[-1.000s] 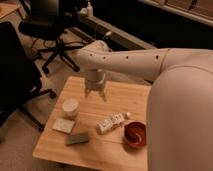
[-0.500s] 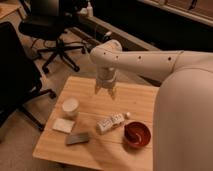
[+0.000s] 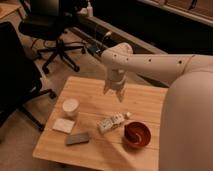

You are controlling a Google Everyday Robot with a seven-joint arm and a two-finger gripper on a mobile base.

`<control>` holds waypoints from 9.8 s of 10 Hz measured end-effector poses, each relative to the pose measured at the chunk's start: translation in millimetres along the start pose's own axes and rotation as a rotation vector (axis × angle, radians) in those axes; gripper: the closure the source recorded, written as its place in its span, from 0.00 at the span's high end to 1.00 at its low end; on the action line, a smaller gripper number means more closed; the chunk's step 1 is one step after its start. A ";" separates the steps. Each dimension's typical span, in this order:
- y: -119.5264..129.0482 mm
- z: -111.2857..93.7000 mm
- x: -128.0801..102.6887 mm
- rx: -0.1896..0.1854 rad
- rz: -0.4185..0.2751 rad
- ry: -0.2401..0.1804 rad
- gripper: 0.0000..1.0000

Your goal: Stand the bottle upright

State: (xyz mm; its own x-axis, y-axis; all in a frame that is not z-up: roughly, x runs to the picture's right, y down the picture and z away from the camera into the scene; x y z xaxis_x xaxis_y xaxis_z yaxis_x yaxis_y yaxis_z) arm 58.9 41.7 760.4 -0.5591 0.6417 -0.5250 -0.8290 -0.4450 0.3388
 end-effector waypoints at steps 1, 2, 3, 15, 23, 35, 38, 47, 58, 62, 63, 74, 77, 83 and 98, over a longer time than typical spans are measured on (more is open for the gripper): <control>-5.7 3.0 -1.6 0.001 0.038 0.000 0.65; -8.7 6.0 -1.8 0.003 0.058 0.001 0.65; -11.8 8.5 -2.1 0.004 0.069 0.002 0.65; -63.6 45.8 -24.3 -0.047 0.129 -0.020 0.65; -82.3 88.8 -27.8 -0.052 0.096 -0.010 0.65; -91.2 110.1 -28.8 -0.014 0.176 -0.005 0.65; -91.2 110.2 -28.7 -0.014 0.176 -0.005 0.65; -98.2 118.5 -30.4 0.004 0.182 0.000 0.65; -109.8 151.4 -29.3 0.035 0.294 0.210 0.65; -101.4 150.9 -29.1 0.020 0.265 0.232 0.50; -100.5 148.9 -28.3 0.017 0.260 0.235 0.50; -101.2 153.5 -17.7 0.021 0.278 0.291 0.50; -100.7 153.4 -18.5 0.022 0.290 0.292 0.50; -101.9 155.9 -18.8 0.028 0.323 0.303 0.50; -97.2 149.3 -21.0 0.026 0.343 0.242 0.26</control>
State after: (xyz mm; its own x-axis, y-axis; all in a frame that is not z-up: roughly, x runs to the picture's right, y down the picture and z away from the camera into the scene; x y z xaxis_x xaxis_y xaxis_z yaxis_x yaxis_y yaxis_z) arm 148.7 164.7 855.1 -0.7856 0.2919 -0.5456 -0.5969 -0.5896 0.5441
